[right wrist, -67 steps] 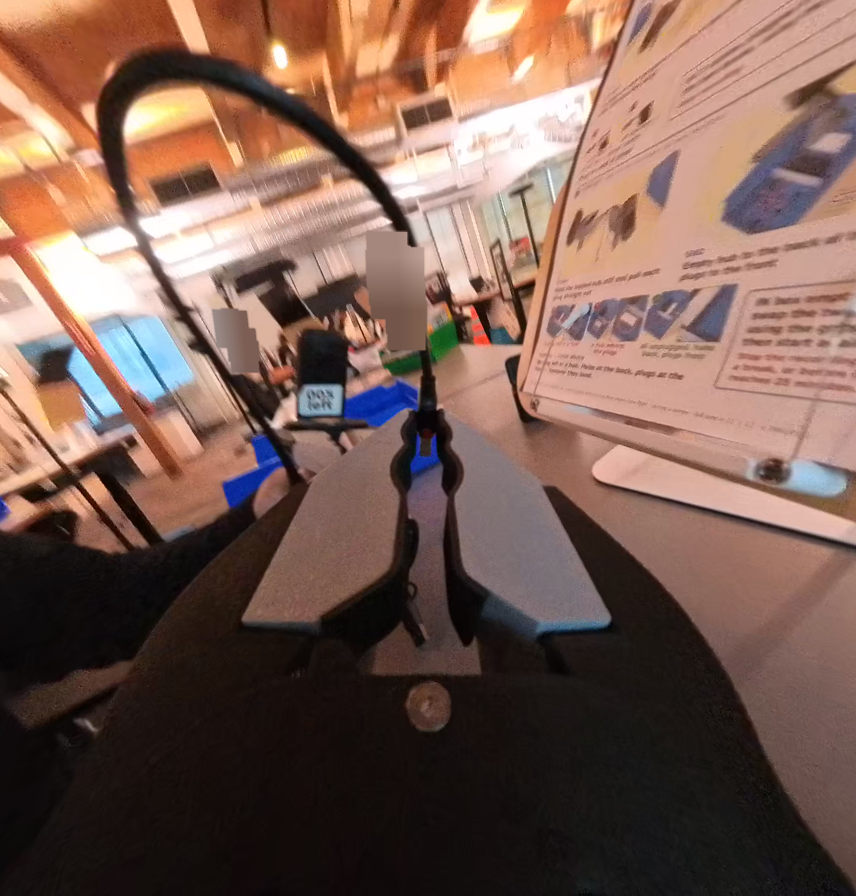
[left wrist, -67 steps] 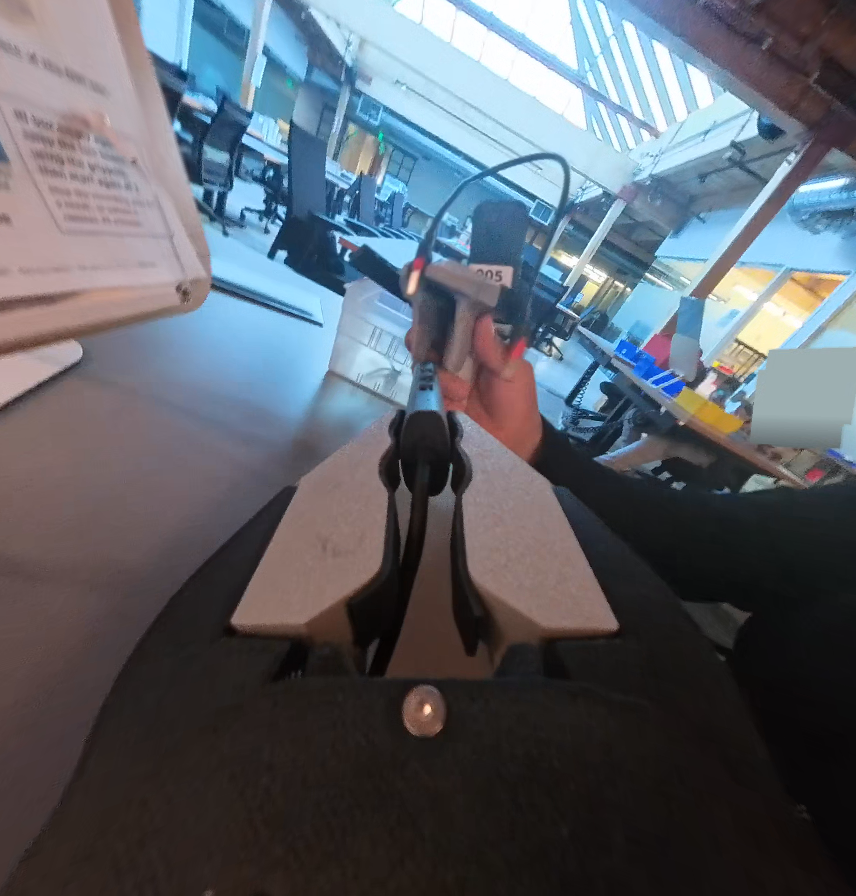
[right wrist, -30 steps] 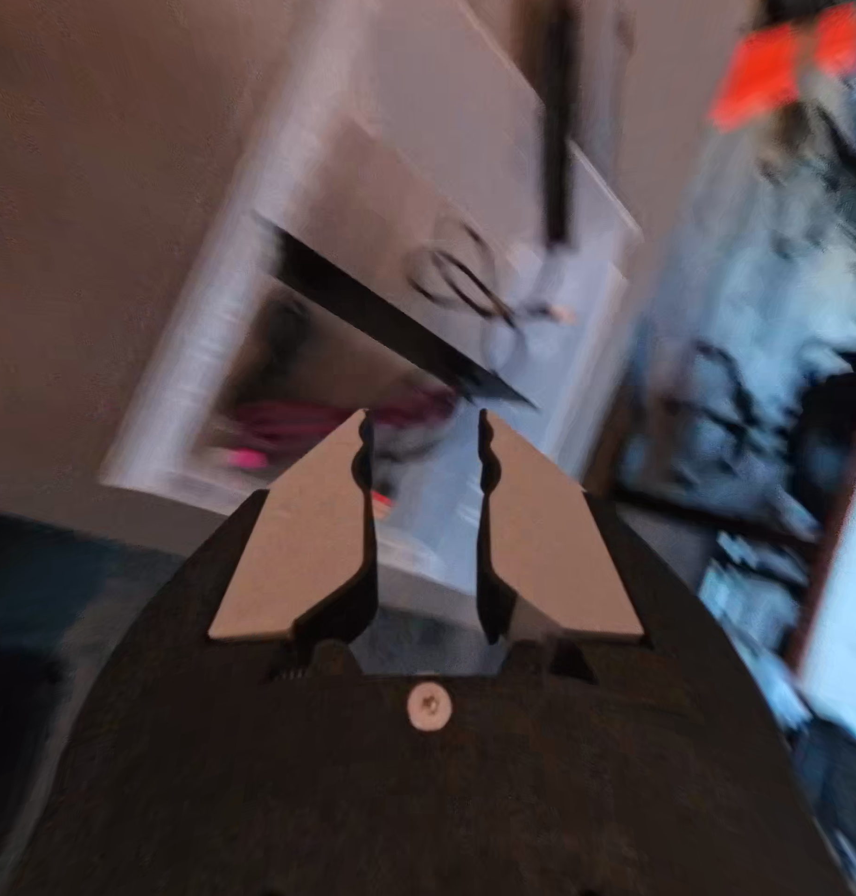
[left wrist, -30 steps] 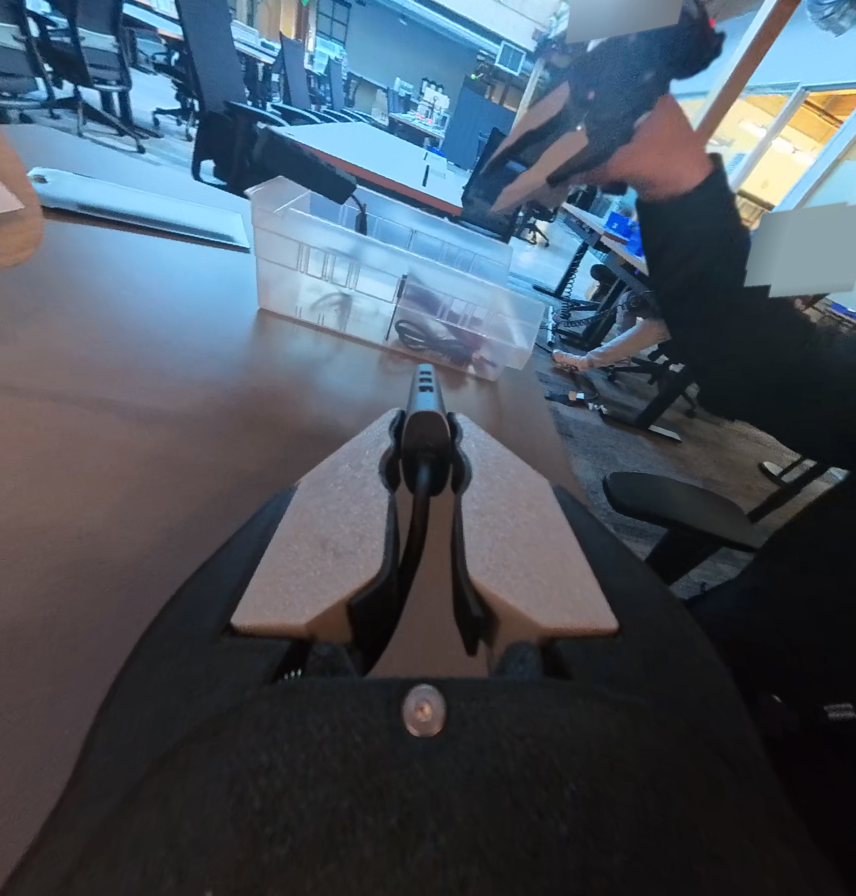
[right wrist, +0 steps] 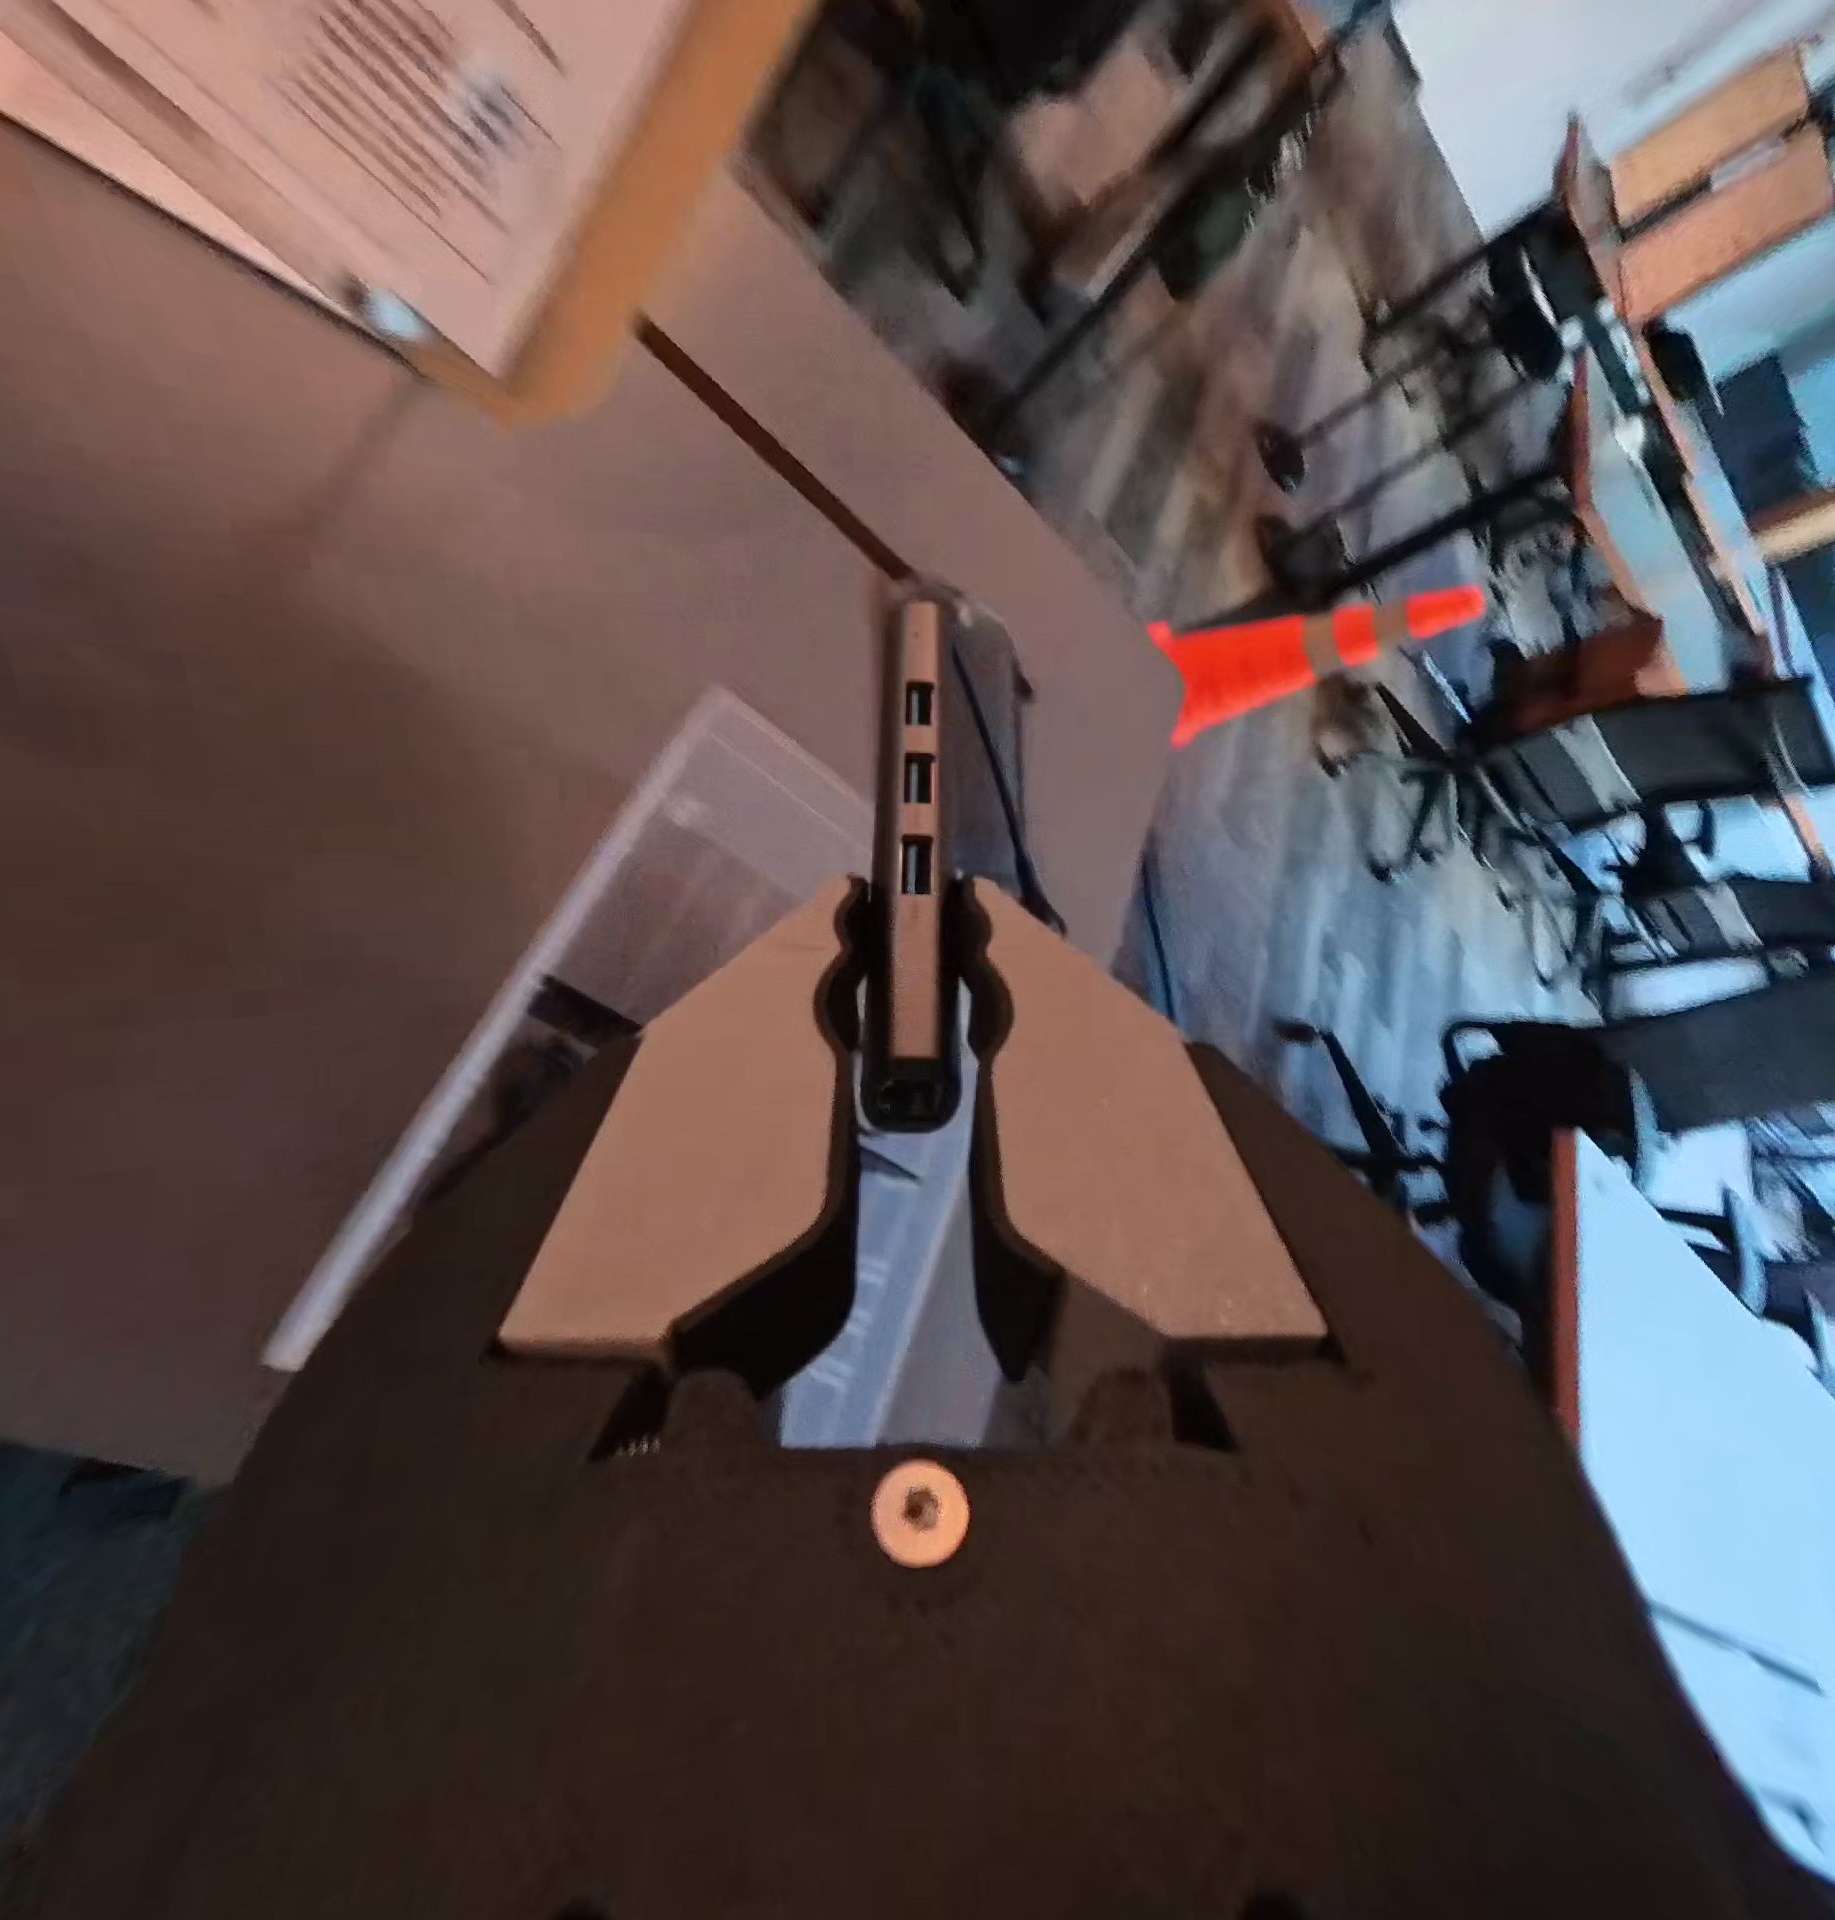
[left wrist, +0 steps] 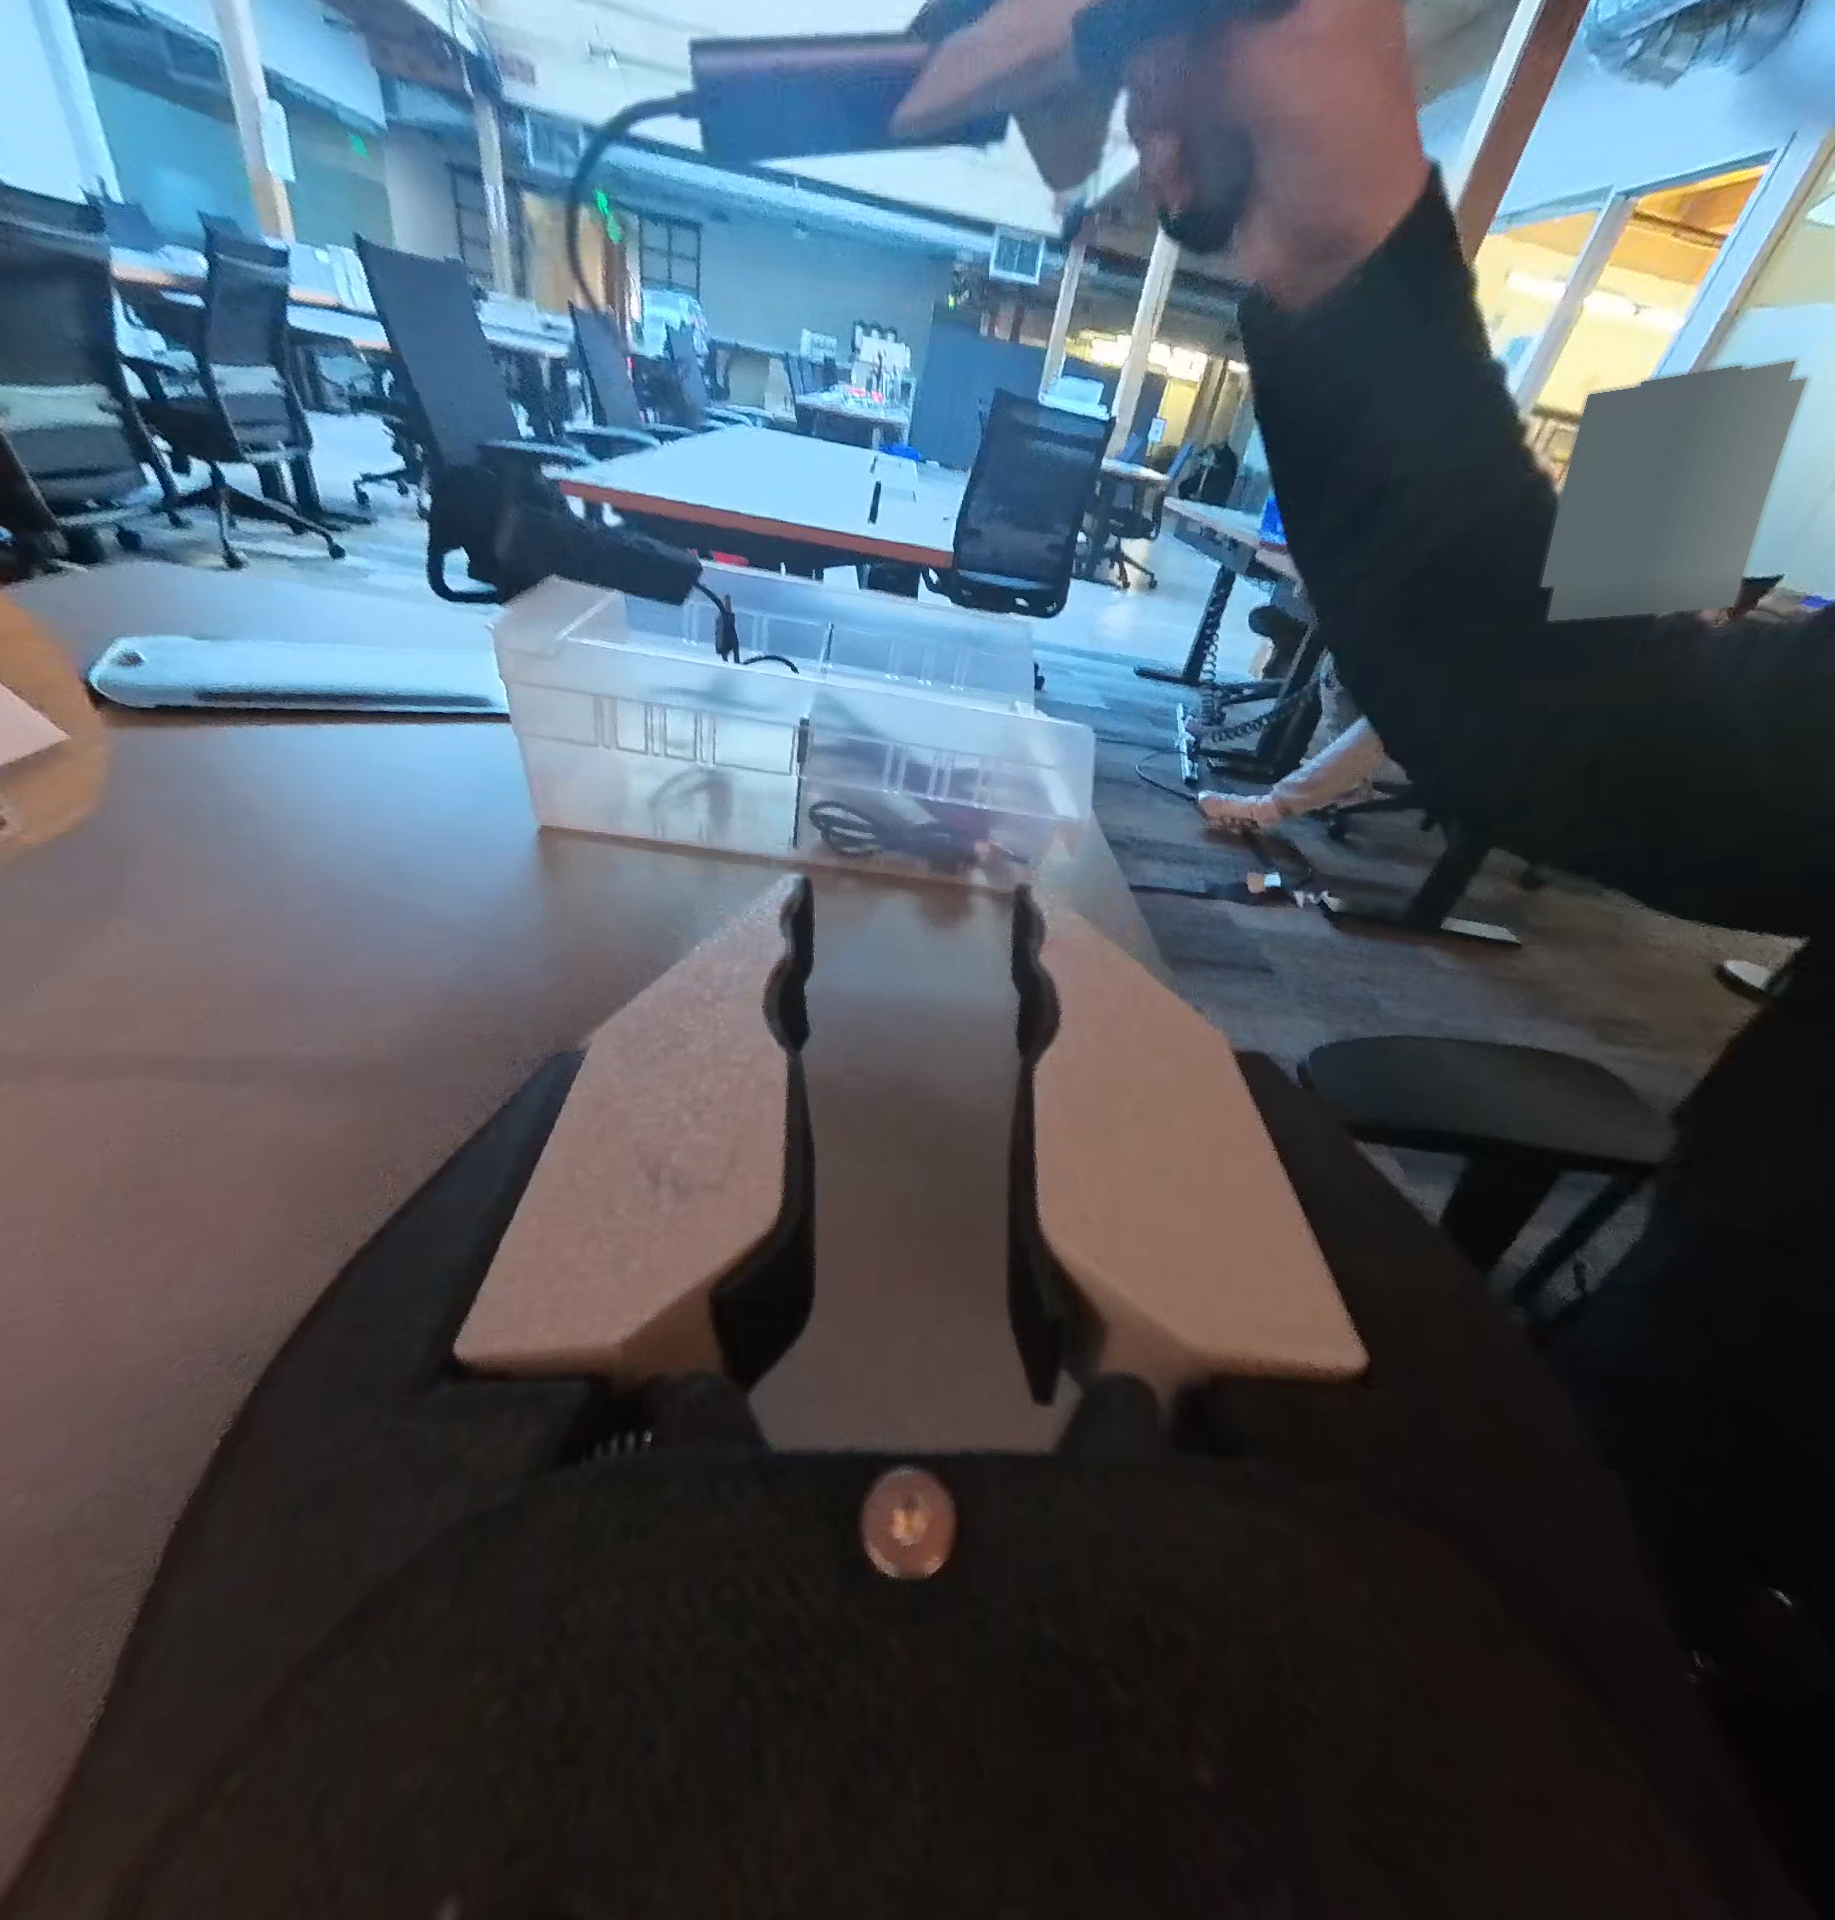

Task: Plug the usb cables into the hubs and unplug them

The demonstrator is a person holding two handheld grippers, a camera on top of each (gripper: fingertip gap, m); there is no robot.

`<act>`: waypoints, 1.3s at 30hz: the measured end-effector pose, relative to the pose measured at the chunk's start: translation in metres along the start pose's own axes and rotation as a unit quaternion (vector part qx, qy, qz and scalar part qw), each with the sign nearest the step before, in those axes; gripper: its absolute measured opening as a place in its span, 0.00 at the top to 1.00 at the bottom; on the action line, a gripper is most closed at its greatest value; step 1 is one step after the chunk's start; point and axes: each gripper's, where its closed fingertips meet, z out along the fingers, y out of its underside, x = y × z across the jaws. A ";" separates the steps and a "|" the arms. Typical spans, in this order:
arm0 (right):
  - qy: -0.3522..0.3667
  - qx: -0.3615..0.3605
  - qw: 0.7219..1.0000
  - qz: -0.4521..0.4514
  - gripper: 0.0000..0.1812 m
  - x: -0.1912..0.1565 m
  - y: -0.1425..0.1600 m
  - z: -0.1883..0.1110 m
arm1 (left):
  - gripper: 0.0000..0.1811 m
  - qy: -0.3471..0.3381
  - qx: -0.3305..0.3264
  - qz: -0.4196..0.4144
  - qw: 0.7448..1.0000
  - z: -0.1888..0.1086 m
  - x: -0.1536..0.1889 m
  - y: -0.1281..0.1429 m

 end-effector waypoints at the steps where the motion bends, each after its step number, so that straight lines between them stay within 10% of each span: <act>1: 0.007 -0.024 1.000 -0.003 0.93 0.009 0.012 0.007 | 0.81 0.004 -0.009 -0.002 1.000 0.002 0.001 0.003; 7: -0.114 -0.097 0.988 0.026 0.93 -0.032 0.076 0.096 | 0.82 0.017 -0.026 -0.009 0.999 0.007 0.004 0.011; 11: -0.057 -0.110 0.992 0.000 0.93 -0.037 0.089 0.148 | 0.82 0.018 -0.035 -0.013 0.999 0.009 0.003 0.016; 18: -0.097 0.049 0.992 0.066 0.93 -0.028 0.013 0.135 | 0.83 0.019 -0.049 -0.023 0.998 0.010 0.000 0.023; 25: -0.120 -0.104 0.982 0.098 0.89 -0.054 0.082 0.183 | 0.82 -0.012 -0.060 -0.033 0.998 0.009 -0.012 0.028; 36: -0.097 0.107 0.958 0.247 0.64 -0.043 0.059 0.081 | 0.65 -0.230 -0.157 0.048 0.959 -0.014 -0.086 0.062; 39: -0.114 0.192 0.928 0.297 0.56 -0.052 0.067 0.040 | 0.65 -0.246 -0.151 0.045 0.956 -0.018 -0.059 0.050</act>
